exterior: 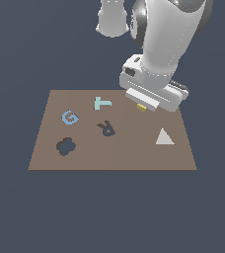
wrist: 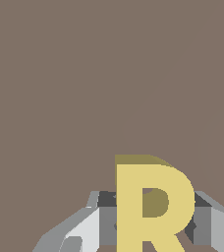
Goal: Insert a designated object into the corresponding slot on a board.
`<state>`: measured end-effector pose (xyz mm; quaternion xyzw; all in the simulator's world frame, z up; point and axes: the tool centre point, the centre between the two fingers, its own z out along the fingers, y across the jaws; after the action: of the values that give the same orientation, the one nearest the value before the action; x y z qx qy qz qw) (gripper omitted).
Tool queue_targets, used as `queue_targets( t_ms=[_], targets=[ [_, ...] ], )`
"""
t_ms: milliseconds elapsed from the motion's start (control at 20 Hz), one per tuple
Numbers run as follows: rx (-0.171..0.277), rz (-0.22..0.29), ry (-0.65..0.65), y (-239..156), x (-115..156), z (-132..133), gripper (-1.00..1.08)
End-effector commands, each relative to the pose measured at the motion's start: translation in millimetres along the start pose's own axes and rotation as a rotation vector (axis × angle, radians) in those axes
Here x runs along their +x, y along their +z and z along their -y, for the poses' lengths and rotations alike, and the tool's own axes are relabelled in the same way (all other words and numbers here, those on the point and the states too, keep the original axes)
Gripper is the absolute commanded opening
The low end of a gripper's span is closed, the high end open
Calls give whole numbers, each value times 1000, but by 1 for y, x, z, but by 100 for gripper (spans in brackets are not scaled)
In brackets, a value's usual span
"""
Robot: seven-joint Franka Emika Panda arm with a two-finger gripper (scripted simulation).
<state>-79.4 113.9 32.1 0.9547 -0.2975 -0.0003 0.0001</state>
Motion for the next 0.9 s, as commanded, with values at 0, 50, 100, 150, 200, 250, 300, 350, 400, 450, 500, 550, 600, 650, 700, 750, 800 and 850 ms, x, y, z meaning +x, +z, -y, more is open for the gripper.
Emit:
queue_targets(
  t_ms=[0, 50, 100, 150, 200, 250, 300, 350, 400, 450, 500, 550, 600, 650, 700, 750, 800, 850],
  targets=[
    [0, 0, 0, -3, 0, 0, -100],
    [0, 0, 0, -1, 0, 0, -100],
    [0, 0, 0, -1, 0, 0, -100],
    [0, 0, -2, -1, 0, 0, -100],
    [0, 0, -5, -1, 1, -1, -100],
    [0, 0, -9, -1, 1, -1, -100],
    [0, 0, -15, -1, 2, -2, -100],
    [0, 0, -21, -1, 2, -3, -100],
    [0, 0, -29, -1, 3, -4, -100],
    [0, 0, -37, -1, 4, -5, -100],
    [0, 0, -47, -1, 5, -6, -100],
    [0, 0, -58, -2, 6, -7, -100],
    [0, 0, -71, -2, 7, -9, -100],
    [0, 0, -84, -2, 9, -10, -100],
    [0, 0, -99, -2, 10, -12, -100],
    [0, 0, -115, -2, 12, -14, -100],
    [0, 0, -131, -2, 14, -16, -100],
    [0, 0, -150, -2, 16, -18, -100]
  ],
)
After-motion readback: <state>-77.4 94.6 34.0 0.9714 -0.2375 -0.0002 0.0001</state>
